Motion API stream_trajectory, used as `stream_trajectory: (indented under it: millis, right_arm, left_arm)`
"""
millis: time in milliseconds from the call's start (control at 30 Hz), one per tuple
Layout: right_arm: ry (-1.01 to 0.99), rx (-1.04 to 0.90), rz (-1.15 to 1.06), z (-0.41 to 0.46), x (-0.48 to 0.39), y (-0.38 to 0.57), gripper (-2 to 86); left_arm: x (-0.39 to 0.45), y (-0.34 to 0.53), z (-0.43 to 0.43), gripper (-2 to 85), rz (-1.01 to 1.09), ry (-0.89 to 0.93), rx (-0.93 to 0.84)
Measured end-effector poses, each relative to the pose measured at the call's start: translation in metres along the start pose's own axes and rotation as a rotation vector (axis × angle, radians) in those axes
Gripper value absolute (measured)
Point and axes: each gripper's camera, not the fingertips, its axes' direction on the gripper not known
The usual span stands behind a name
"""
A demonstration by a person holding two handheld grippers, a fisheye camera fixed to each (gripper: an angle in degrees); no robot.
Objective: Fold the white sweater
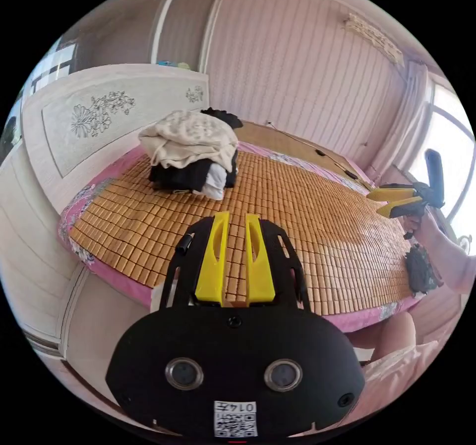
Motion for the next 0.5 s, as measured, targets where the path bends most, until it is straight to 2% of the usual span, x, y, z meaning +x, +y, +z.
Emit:
stream_trajectory:
  millis: [200,300,400,500]
  right_arm:
    - [0.098,-0.077,-0.112,0.121,0.0,-0.154,12.8]
    - [0.157,-0.1,-0.103,0.166,0.01,-0.2,13.2]
    - [0.219,-0.126,-0.072,0.205,0.025,-0.227,12.8]
    - [0.203,-0.232,0.0,0.24,0.048,-0.237,9.7]
  left_arm:
    - [-0.081,-0.073,0.025,6.5,-0.214,-0.018,0.029]
    - [-0.101,-0.103,0.053,9.4,-0.275,0.043,-0.031]
    - [-0.108,-0.123,0.076,11.1,-0.301,0.027,-0.106]
    - [-0.117,-0.131,0.091,9.1,-0.377,0.066,-0.202]
